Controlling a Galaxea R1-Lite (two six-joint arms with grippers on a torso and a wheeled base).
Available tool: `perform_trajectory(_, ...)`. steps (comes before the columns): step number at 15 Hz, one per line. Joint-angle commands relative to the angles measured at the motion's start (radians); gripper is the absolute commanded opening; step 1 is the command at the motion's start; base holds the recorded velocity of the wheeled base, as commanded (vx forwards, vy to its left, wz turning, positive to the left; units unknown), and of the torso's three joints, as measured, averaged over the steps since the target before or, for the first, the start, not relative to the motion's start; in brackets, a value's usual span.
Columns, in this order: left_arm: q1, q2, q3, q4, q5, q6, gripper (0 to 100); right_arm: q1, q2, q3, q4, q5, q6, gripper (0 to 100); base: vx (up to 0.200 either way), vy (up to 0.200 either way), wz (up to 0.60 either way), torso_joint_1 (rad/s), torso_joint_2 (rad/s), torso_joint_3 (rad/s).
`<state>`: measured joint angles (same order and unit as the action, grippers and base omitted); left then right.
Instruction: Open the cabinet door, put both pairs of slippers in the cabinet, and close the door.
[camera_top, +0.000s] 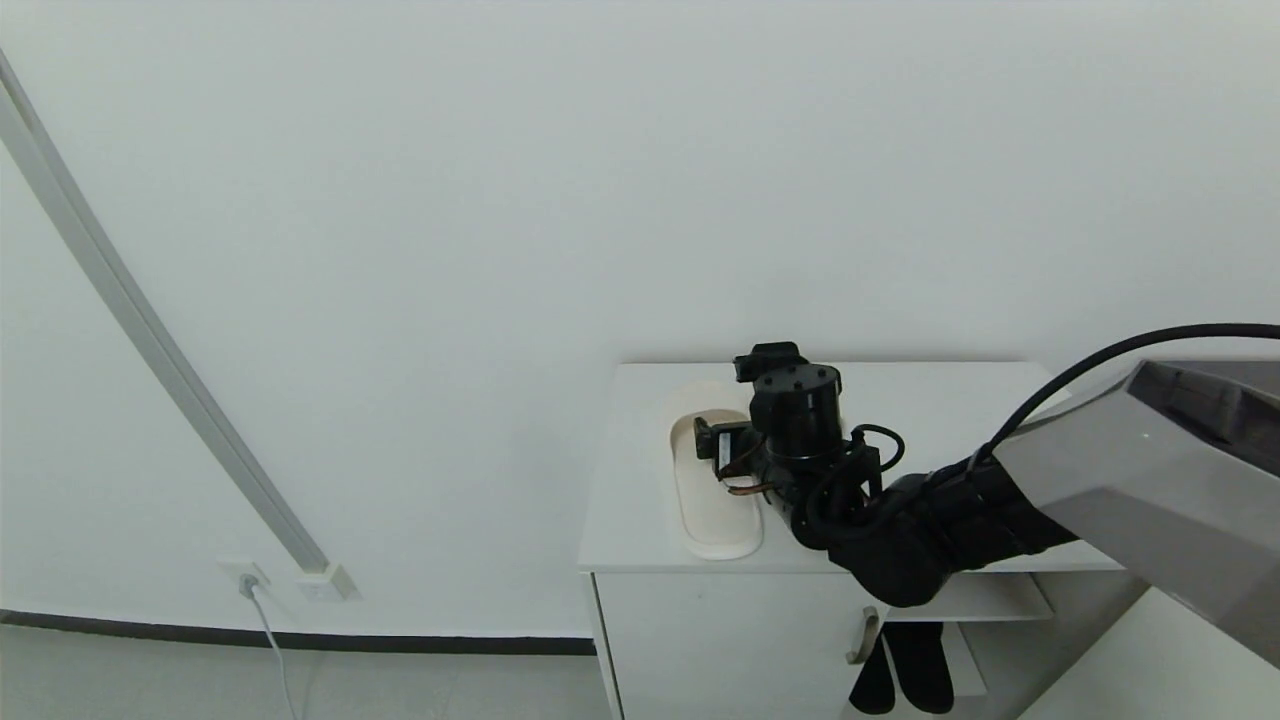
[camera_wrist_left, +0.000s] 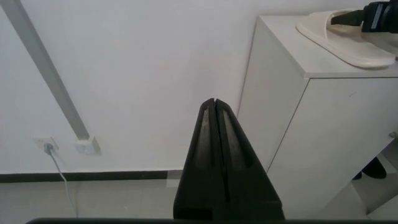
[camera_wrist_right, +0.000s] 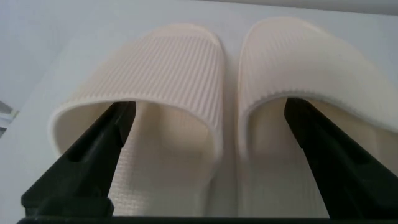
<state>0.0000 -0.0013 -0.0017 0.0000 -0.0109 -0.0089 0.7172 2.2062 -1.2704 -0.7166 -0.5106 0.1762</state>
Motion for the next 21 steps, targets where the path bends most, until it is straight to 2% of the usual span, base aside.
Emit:
perform_trajectory(1,0.000,0.001,0.000,0.000,0.000,0.000,0,-0.002,0.024,-0.040,0.016,0.000,0.000,100,0.000,0.000,0.00,0.000,0.00,0.000)
perform_trajectory(3,0.000,0.001,0.000,0.000,0.000,-0.002,0,-0.002,0.027,-0.041,0.025,0.000,0.000,100,0.000,0.000,0.00,0.000,0.00,0.000)
perform_trajectory(4,0.000,0.001,0.000,-0.002,0.000,-0.002,0,-0.002,0.030,-0.041,0.025,0.000,0.002,0,0.000,0.000,0.00,0.000,0.00,0.000)
perform_trajectory(11,0.000,0.001,0.000,0.000,0.000,-0.002,0,-0.001,-0.019,-0.029,0.025,-0.003,0.000,0,0.000,0.000,0.00,0.000,0.00,0.000)
perform_trajectory(14,0.000,0.001,0.000,-0.002,0.000,-0.002,0,-0.001,-0.072,0.022,0.026,-0.005,-0.001,0,0.000,0.000,0.00,0.000,0.00,0.000)
perform_trajectory(19,0.000,0.001,0.000,0.000,-0.001,-0.002,0,0.033,-0.272,0.260,0.005,0.001,-0.003,0,0.000,0.000,0.00,0.000,0.00,0.000)
perform_trajectory(21,0.000,0.001,0.000,-0.002,0.000,0.000,0,0.073,-0.402,0.399,0.003,0.081,-0.003,0,0.000,0.000,0.00,0.000,0.00,0.000)
